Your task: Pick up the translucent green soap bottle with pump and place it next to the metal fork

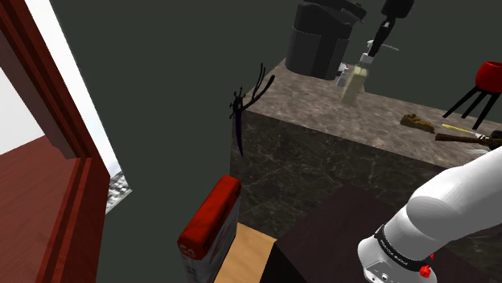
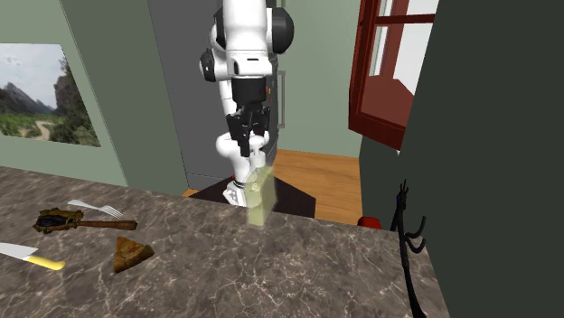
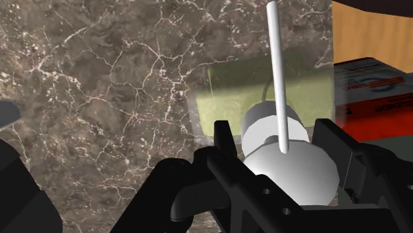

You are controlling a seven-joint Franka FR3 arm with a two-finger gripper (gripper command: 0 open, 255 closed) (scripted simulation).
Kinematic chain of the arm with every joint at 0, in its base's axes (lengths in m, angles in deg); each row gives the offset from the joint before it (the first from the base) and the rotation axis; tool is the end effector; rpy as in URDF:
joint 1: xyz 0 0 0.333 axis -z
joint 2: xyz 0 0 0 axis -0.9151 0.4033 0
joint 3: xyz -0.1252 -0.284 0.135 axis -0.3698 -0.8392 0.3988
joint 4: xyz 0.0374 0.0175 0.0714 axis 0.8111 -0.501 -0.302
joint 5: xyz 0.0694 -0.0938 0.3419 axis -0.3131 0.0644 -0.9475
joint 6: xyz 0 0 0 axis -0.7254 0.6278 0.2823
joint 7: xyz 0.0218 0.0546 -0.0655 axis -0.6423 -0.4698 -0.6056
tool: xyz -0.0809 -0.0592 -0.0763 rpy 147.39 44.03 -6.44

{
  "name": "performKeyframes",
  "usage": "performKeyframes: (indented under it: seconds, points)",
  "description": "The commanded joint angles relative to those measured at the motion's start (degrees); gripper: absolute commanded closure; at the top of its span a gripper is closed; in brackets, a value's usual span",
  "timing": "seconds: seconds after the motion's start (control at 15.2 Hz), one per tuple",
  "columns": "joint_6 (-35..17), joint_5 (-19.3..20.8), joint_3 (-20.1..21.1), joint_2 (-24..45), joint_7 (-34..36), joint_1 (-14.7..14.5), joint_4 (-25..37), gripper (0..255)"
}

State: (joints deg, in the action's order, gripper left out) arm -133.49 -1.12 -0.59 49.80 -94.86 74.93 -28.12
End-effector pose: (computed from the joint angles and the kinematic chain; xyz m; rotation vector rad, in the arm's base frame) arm 0.3589 -0.2467 0.6850 2.9981 0.4351 0.1295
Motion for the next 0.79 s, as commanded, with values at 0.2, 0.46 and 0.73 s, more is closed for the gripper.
performKeyframes:
  seconds: [0.2,0.46,0.73]
  points:
    - [0.3,2.6,-2.4,-7.0,-4.3,2.3,-5.8,255]
    - [1.3,4.6,-4.7,-11.5,-8.1,4.2,-8.6,255]
    - [2.4,6.8,-7.3,-15.2,-12.2,6.1,-10.3,255]
